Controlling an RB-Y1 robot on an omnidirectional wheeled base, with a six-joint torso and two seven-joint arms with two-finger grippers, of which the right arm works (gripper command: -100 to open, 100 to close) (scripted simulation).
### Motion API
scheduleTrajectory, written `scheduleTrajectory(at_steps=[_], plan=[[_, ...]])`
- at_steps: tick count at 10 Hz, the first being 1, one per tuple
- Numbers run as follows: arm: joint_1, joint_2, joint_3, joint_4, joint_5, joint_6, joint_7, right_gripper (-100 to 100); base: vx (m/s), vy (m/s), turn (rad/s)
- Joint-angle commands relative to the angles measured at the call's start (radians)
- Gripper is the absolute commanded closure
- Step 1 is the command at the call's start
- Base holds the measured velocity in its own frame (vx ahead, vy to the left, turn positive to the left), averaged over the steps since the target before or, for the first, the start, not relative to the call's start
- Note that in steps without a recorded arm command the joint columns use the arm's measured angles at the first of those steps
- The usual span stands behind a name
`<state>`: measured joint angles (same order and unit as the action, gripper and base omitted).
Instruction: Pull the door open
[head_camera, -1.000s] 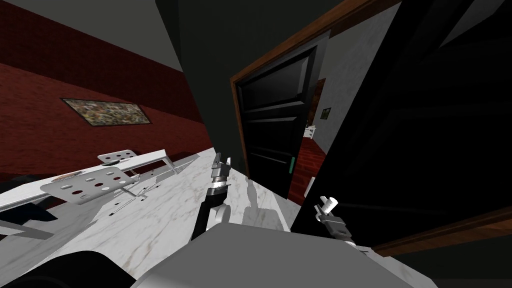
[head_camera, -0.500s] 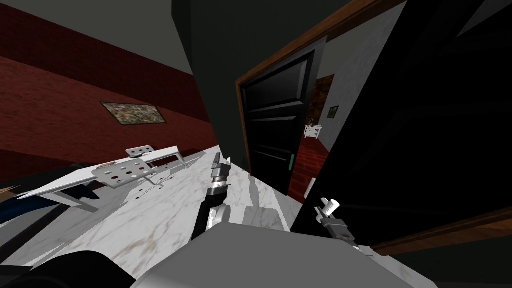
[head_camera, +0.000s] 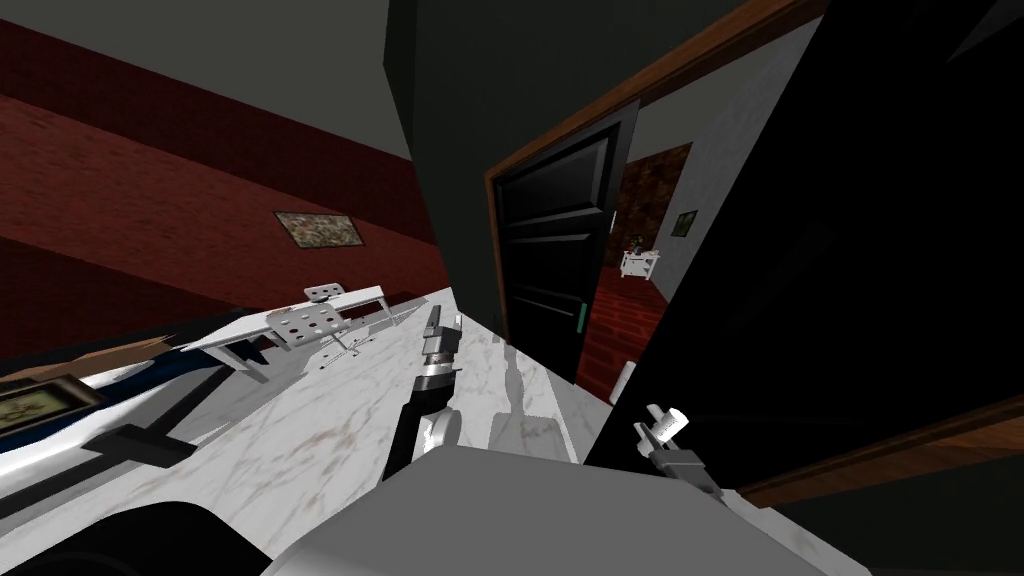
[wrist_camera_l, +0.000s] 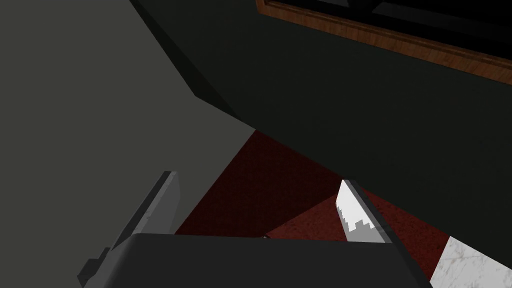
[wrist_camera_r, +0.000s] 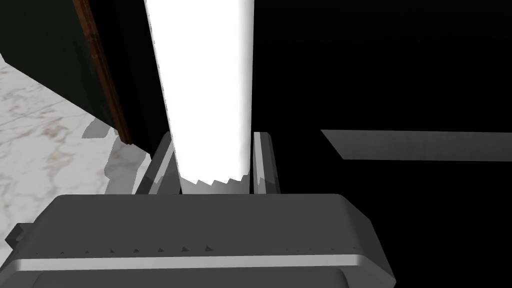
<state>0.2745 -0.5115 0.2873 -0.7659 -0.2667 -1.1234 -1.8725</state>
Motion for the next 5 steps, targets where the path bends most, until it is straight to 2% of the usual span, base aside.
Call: scheduleTrajectory(at_steps=[1, 2, 3, 5], plan=[[0.007, -0.014, 0.002, 0.003, 0.003, -0.029, -0.013, 100, -0.217, -0.045, 0.154], [0.01, -0.021, 0.007, 0.011, 0.007, -0.047, -0.022, 100, -0.194, -0.027, 0.139], [0.006, -0.014, 0.006, 0.016, 0.006, -0.032, -0.016, 100, -0.081, -0.016, 0.017], [0.004, -0.019, 0.012, 0.032, 0.011, -0.049, -0.025, 100, -0.184, -0.055, 0.143]])
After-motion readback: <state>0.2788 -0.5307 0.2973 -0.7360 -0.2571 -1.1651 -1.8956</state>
